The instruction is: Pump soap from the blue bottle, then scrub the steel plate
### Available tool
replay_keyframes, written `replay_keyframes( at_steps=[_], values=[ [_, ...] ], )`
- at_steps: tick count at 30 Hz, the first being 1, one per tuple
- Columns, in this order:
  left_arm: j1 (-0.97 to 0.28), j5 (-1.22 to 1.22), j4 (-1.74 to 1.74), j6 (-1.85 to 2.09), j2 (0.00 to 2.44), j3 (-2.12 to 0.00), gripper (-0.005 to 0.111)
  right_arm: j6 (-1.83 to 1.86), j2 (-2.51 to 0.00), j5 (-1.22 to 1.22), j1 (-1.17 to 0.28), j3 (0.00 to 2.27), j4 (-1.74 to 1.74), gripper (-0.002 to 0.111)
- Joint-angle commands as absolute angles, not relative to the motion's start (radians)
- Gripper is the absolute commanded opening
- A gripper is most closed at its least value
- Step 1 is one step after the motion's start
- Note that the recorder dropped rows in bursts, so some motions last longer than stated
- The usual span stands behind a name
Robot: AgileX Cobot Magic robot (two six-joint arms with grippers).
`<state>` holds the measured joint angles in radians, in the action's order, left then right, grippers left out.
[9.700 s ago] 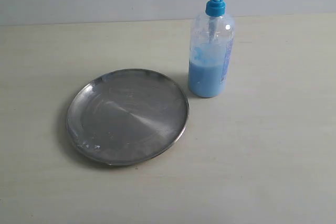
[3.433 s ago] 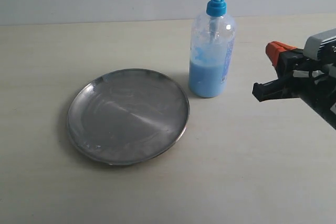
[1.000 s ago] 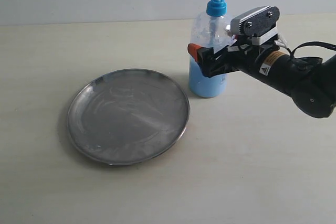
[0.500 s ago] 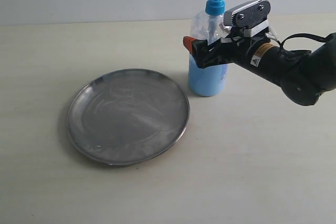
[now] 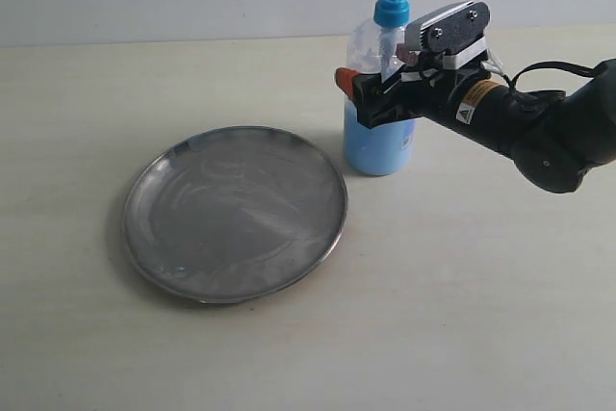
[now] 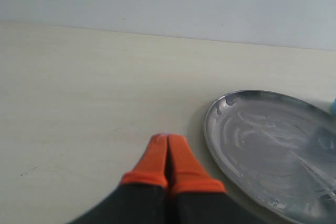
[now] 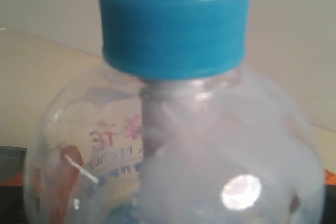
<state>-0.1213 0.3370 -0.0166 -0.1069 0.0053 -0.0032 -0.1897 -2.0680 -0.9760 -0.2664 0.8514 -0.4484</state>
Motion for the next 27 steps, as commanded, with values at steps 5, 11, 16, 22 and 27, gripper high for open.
replay_keyframes(
  at_steps=[5, 11, 16, 22, 27],
  values=[
    [-0.118, 0.326, -0.014, -0.109, 0.0, 0.0, 0.0, -0.185, -2.047, -0.924, -0.268, 0.855, -0.478, 0.0],
    [-0.118, 0.326, -0.014, -0.109, 0.0, 0.0, 0.0, -0.185, -1.99, -0.89, -0.268, 0.855, -0.515, 0.0],
    [-0.118, 0.326, -0.014, -0.109, 0.0, 0.0, 0.0, -0.166, -1.974, -0.86, -0.29, 0.855, -0.535, 0.0],
    [-0.118, 0.326, -0.014, -0.109, 0.0, 0.0, 0.0, 0.044, -1.974, -0.798, -0.39, 0.855, -0.399, 0.0],
    [-0.118, 0.326, -0.014, -0.109, 0.0, 0.0, 0.0, 0.07, -1.974, -0.798, -0.396, 0.855, -0.402, 0.0]
  ],
)
